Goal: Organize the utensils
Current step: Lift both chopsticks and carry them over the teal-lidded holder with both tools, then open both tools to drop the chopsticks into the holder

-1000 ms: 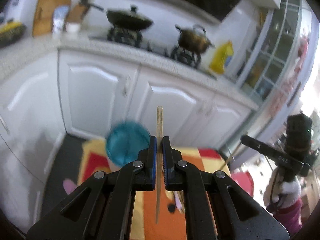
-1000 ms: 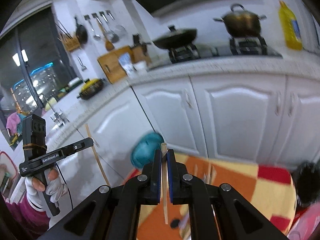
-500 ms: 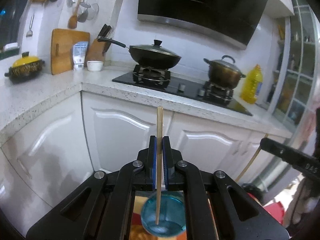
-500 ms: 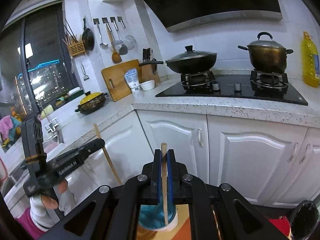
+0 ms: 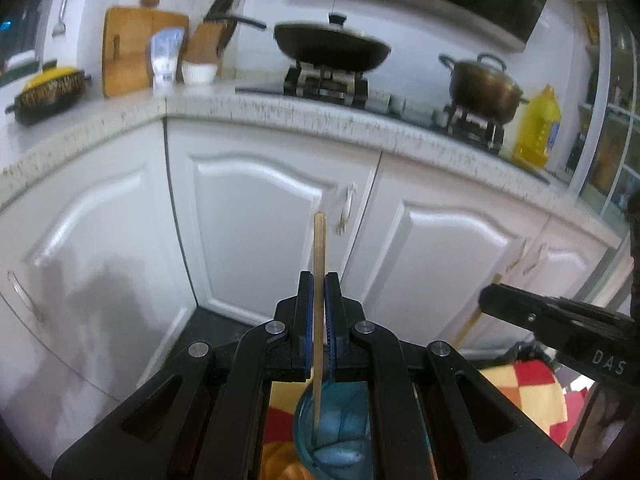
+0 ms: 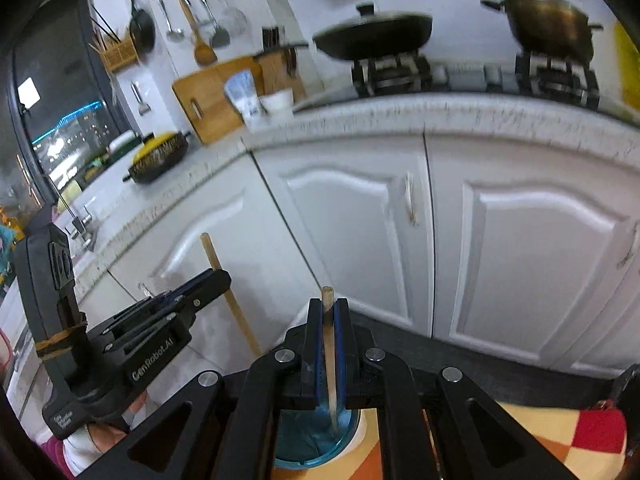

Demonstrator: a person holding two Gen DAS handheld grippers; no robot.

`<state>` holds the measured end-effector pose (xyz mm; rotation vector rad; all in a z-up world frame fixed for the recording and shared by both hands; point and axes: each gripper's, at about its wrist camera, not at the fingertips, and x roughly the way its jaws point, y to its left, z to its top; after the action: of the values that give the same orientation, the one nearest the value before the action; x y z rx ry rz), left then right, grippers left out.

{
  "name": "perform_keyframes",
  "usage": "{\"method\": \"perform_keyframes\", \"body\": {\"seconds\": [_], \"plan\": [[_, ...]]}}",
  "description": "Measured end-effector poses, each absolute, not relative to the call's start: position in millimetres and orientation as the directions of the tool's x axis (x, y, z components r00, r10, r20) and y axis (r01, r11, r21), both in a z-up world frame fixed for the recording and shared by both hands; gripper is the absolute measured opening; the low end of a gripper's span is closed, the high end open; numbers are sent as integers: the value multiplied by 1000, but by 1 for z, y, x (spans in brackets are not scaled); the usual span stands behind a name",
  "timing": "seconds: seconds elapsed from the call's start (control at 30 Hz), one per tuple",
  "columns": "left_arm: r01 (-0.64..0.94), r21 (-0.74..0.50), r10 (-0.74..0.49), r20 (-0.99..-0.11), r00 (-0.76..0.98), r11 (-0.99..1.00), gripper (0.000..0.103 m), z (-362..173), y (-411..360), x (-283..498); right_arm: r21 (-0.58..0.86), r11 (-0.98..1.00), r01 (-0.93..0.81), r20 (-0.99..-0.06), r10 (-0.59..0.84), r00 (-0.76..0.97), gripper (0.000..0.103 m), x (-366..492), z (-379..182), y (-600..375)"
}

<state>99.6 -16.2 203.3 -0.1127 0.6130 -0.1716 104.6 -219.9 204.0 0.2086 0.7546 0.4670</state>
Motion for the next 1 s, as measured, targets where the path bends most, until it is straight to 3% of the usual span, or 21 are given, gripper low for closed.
{"method": "perform_keyframes", "body": {"seconds": [0.13,0.27,0.4,0.47,0.53,0.6,1.0], "plan": [[131,-155,-197,-578,791,979,4,190,-20,98,374,873,-313,-615,486,620,6,106,197,-224],[133,-200,-228,-590,774,971,5,190,-16,98,387,875,-291,-628,481,611,27,96,192,-232],[112,-220,-225,-603,765,969,11,191,-10,92,385,879,-281,-642,474,603,27,81,185,-239],[107,-224,-225,-610,760,969,20,191,-8,86,393,878,-274,-647,476,595,27,73,182,-243],[107,-233,-231,-613,756,967,37,192,-7,80,395,879,-266,-653,472,593,27,66,180,-246],[107,-232,-230,-608,760,967,42,194,-8,71,392,882,-260,-656,466,594,27,59,179,-249],[129,-160,-202,-624,755,979,49,200,-26,22,358,908,-216,-667,410,622,32,6,180,-269]]}}
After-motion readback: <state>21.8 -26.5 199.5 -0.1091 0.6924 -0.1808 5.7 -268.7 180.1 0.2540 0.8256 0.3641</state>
